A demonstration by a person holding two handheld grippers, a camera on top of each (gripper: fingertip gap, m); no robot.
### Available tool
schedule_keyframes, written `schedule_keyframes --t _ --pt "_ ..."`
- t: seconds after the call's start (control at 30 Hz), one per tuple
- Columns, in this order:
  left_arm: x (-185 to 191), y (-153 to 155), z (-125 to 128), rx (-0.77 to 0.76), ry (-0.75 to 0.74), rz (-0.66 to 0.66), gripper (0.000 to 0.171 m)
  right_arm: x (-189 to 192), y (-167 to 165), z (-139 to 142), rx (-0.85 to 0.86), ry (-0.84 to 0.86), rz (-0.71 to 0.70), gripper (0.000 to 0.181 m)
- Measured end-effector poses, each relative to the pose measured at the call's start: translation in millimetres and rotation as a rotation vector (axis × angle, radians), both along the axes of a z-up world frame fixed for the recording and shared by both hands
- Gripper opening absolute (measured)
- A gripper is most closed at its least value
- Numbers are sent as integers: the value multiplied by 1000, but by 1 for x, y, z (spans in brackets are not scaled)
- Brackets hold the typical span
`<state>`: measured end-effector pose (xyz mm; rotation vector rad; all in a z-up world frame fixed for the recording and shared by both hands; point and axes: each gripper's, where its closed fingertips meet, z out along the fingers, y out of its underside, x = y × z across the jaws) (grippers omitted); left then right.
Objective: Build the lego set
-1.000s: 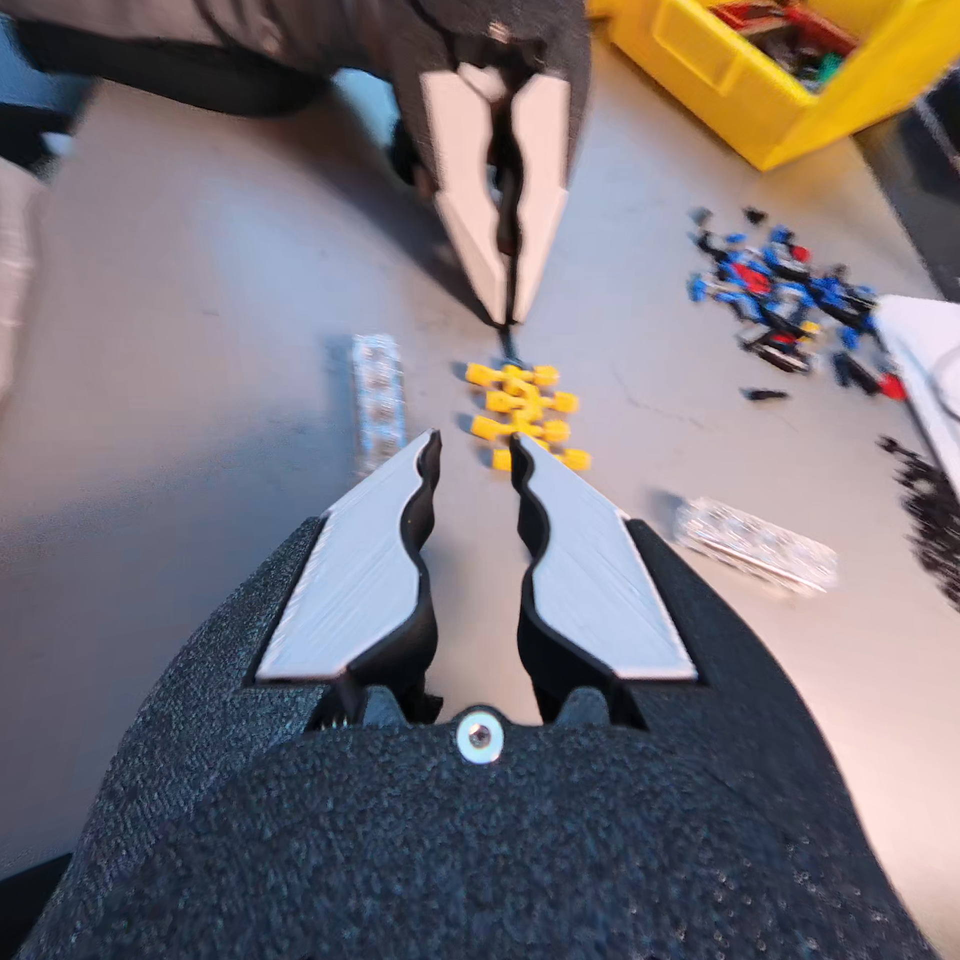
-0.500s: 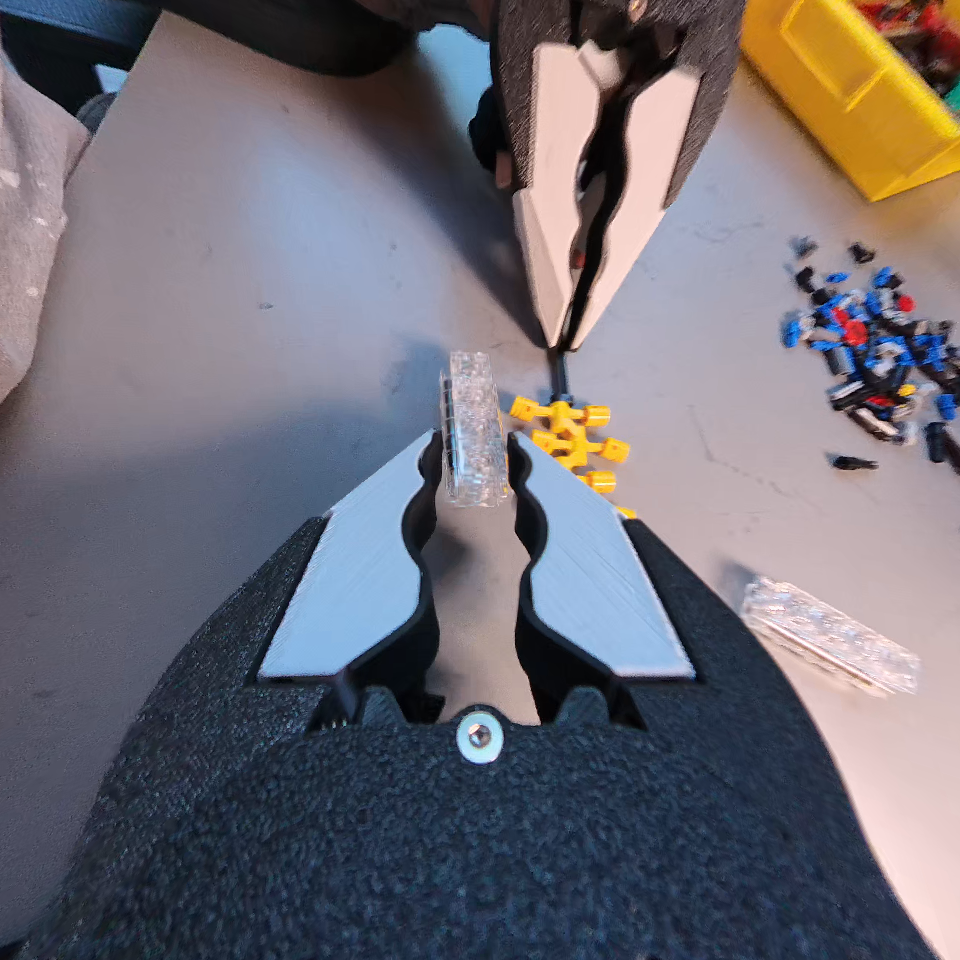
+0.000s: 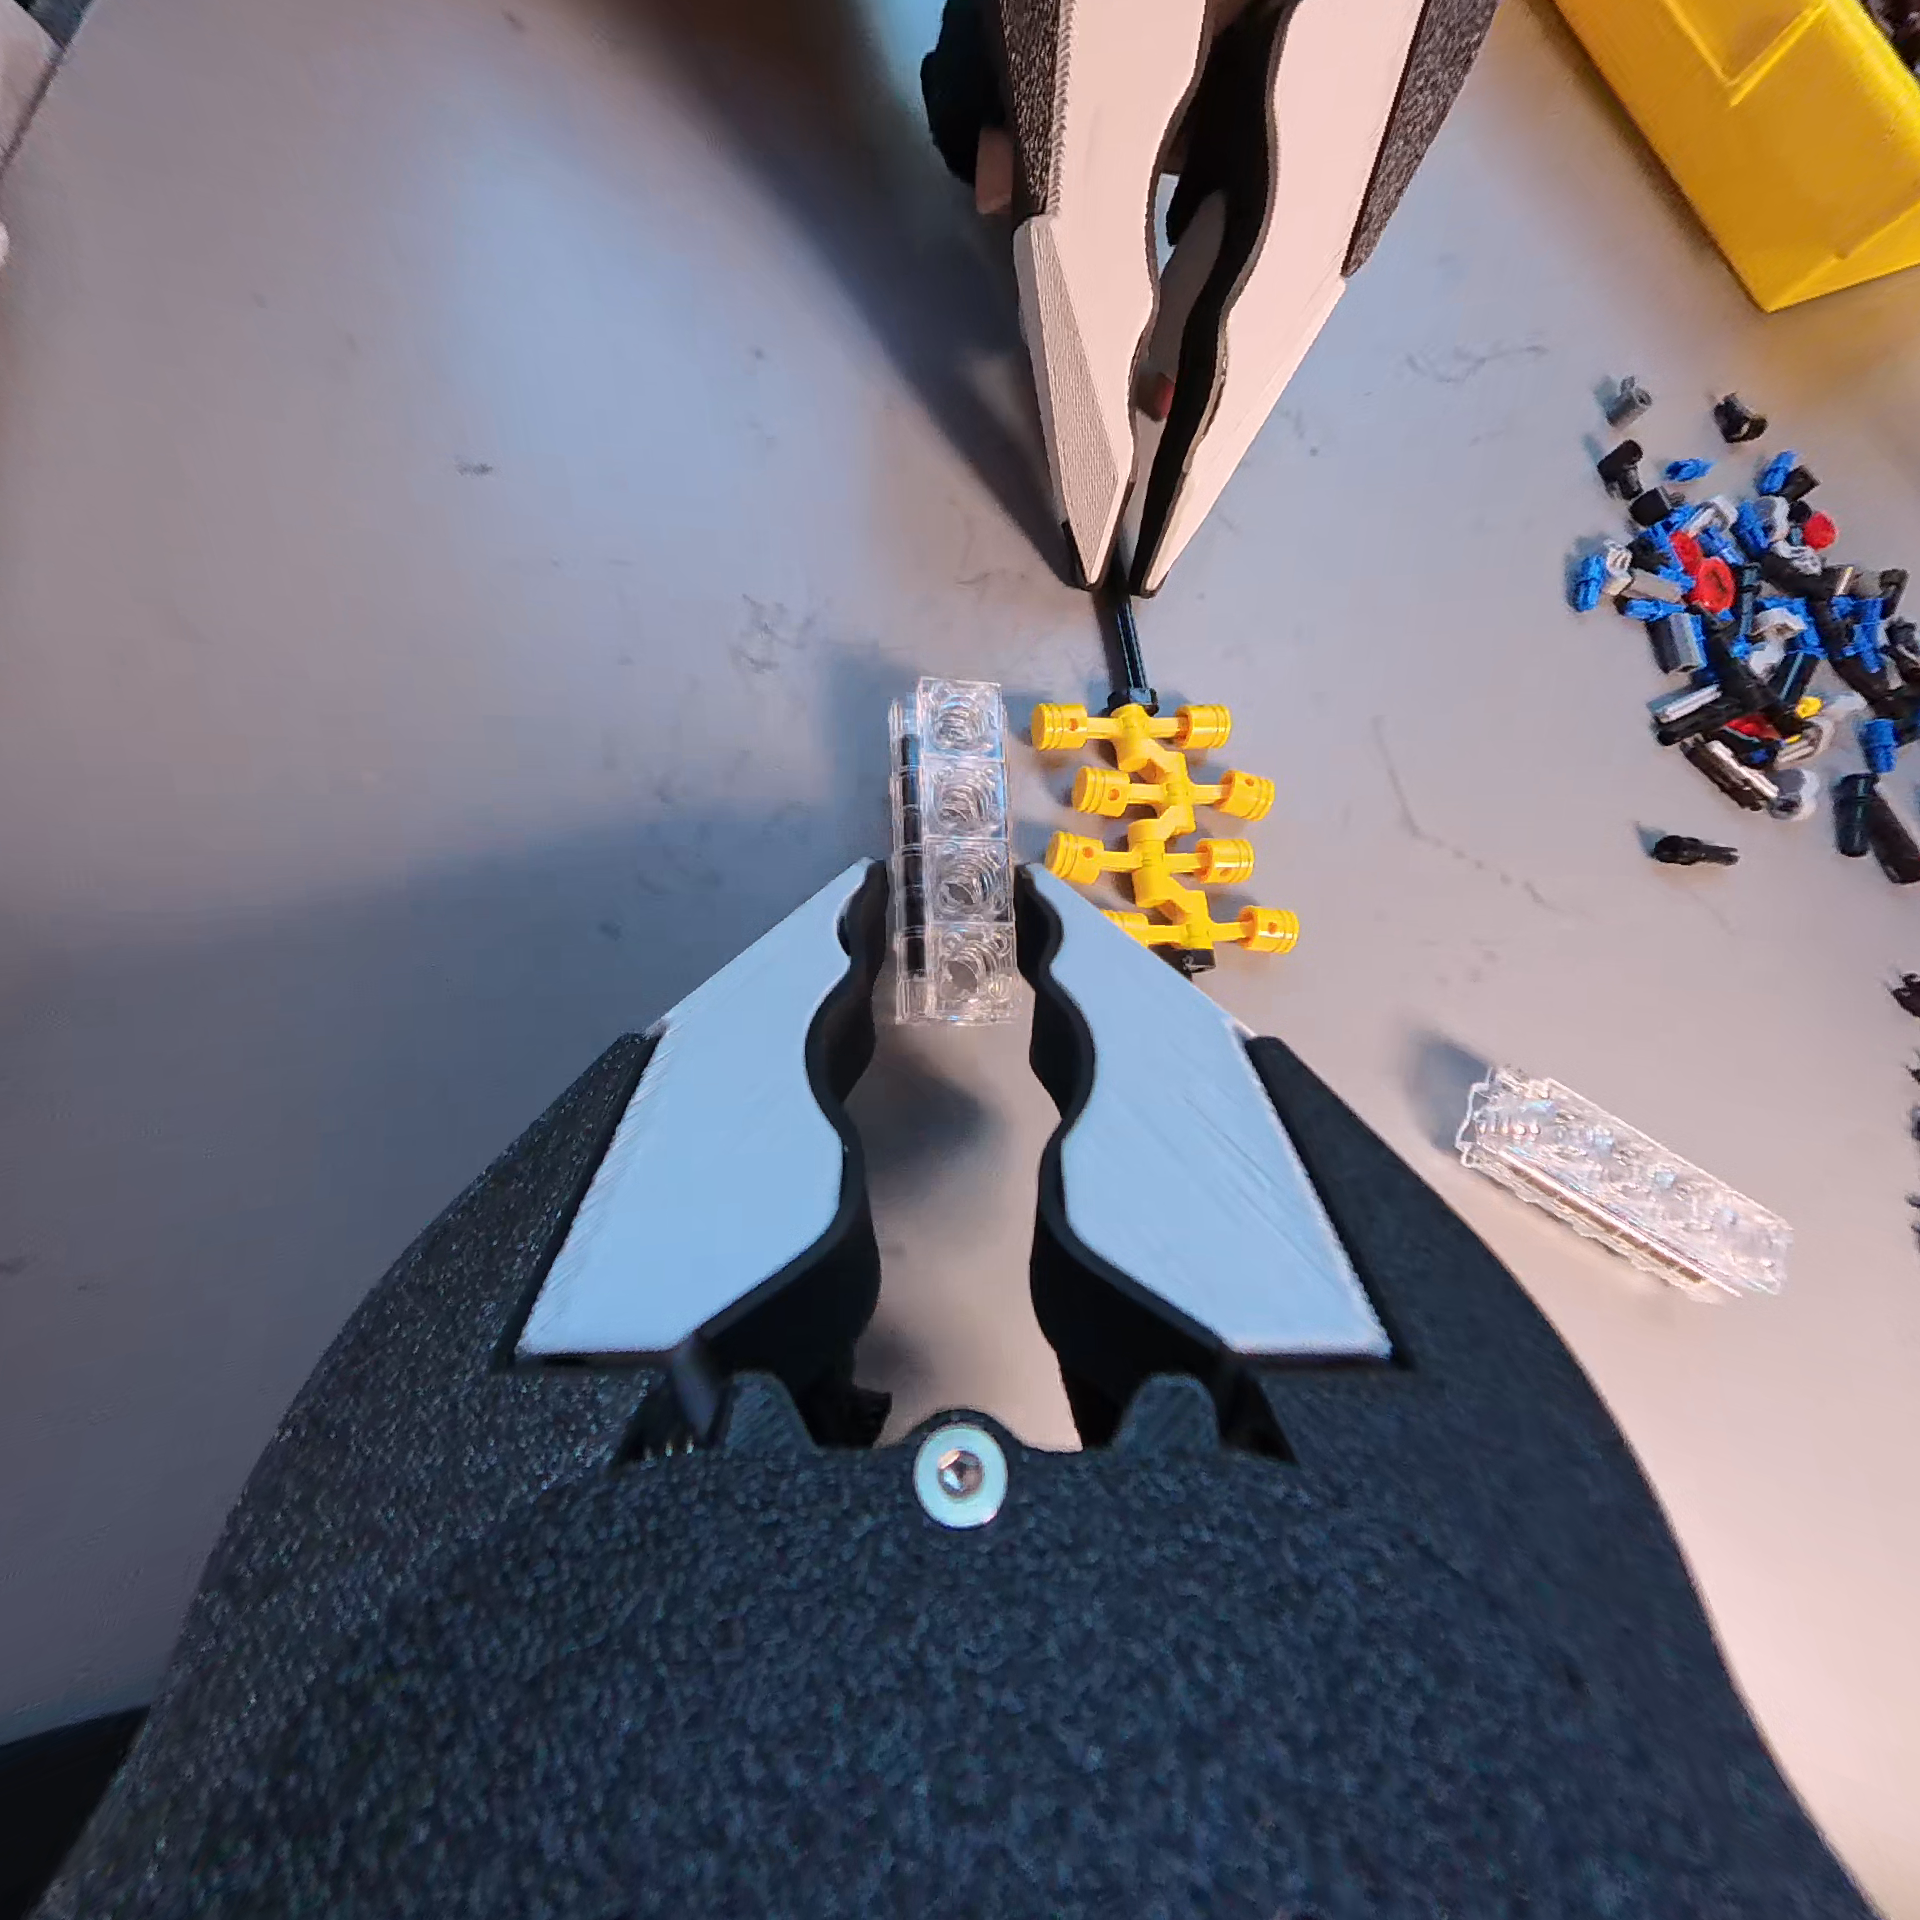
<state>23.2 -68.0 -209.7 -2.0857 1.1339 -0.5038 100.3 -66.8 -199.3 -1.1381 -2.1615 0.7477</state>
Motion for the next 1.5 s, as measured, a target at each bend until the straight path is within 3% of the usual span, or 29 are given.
schedule_keyframes --t 0.23,0.47,0.87,1.27,1.5 --pt "0 2 2 9 -8 5 7 -7 -2 8 -66 -11 -9 31" --pt "2 2 3 19 -2 5 7 -7 -3 -2 -112 -50 -6 23" --pt "5 5 0 30 -1 12 6 0 -4 2 -76 -25 -3 16" --pt "5 5 0 36 5 11 5 -5 -7 -7 -98 -66 -6 24" --pt "7 6 13 98 -27 0 7 -6 2 6 -91 10 -33 24"
